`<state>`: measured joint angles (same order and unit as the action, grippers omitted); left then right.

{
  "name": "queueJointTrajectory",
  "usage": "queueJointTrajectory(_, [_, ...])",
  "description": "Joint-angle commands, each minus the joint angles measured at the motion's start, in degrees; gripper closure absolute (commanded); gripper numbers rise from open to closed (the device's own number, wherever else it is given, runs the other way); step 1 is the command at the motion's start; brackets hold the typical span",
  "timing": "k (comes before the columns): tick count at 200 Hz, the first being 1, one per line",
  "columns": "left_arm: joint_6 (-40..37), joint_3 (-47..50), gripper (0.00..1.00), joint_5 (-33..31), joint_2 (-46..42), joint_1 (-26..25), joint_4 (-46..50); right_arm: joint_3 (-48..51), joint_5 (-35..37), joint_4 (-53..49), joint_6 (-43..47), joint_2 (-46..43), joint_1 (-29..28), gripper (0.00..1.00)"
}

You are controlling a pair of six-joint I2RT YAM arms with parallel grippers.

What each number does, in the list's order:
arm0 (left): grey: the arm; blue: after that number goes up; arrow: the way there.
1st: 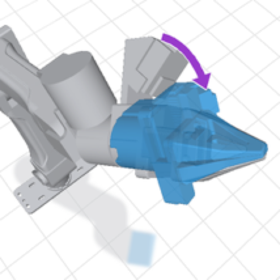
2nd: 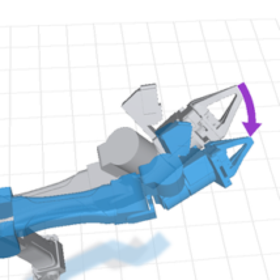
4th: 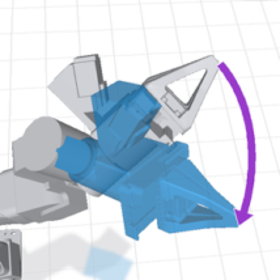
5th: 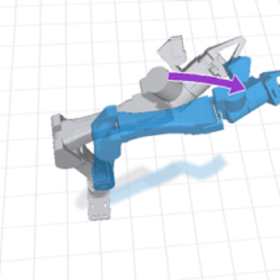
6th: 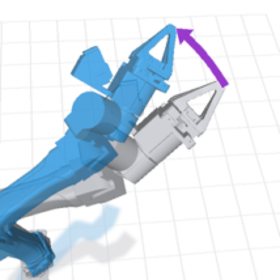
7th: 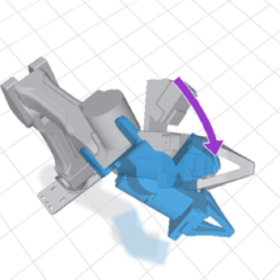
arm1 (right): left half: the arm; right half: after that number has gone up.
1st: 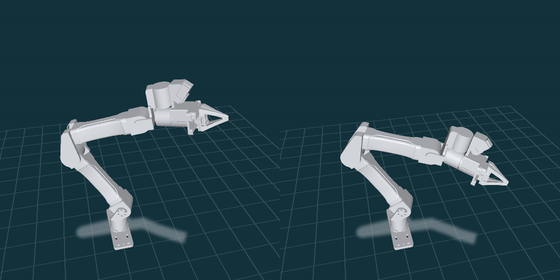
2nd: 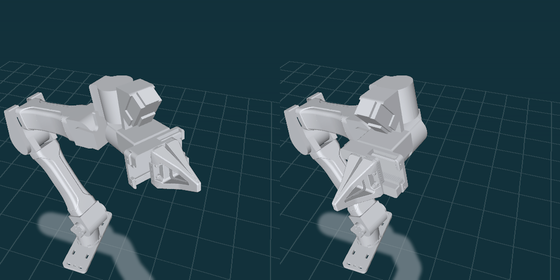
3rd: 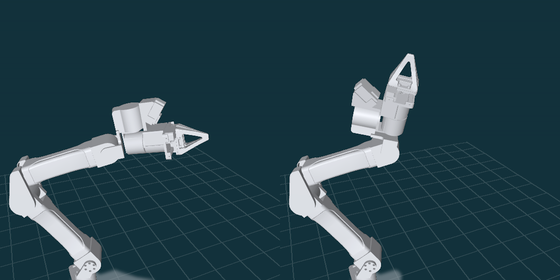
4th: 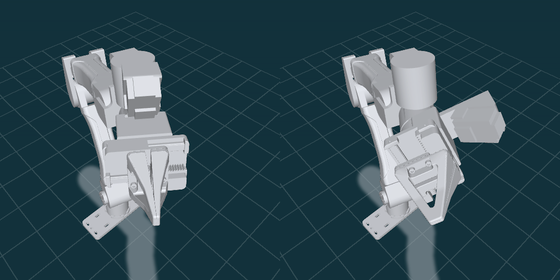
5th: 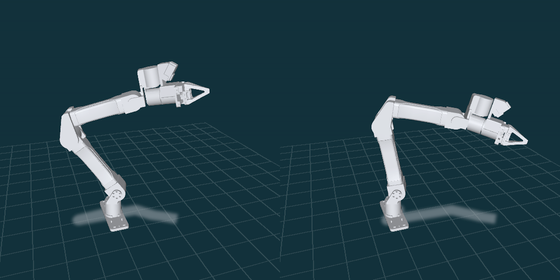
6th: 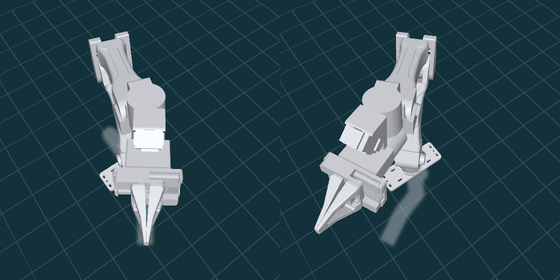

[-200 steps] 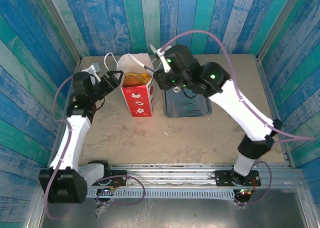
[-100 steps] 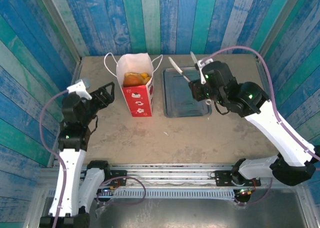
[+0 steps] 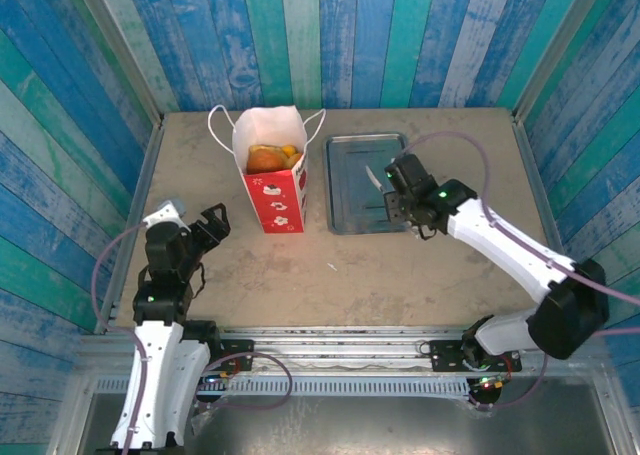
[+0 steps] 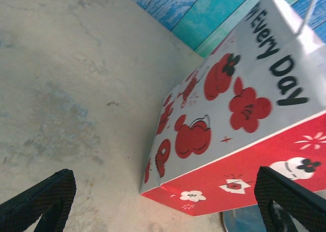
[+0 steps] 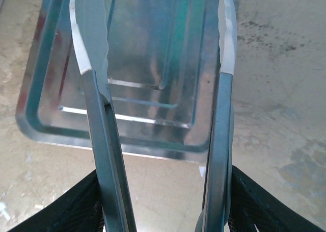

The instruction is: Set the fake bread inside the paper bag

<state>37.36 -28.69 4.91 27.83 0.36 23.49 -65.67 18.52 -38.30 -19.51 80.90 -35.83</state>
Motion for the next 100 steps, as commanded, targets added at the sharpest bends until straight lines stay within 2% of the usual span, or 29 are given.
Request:
queueJointTrajectory(1, [1.6,0.8,0.06,-1.7,0.5,-0.1,-2.8,-0.4,0.7,8.6,0.4,4.3,0.2,0.4])
queueJointTrajectory(46, [0.8,0.1,0.06,-3.0,2.2,-0.1,-3.1,1.1,5.2,19.8,2.1,13.7,0.7,0.39])
queueJointTrajectory(100, [0.9,-0.6,0.06,-2.7,3.9,-0.1,-4.5,0.6,2.7,20.4,0.0,20.2,1.0,0.36])
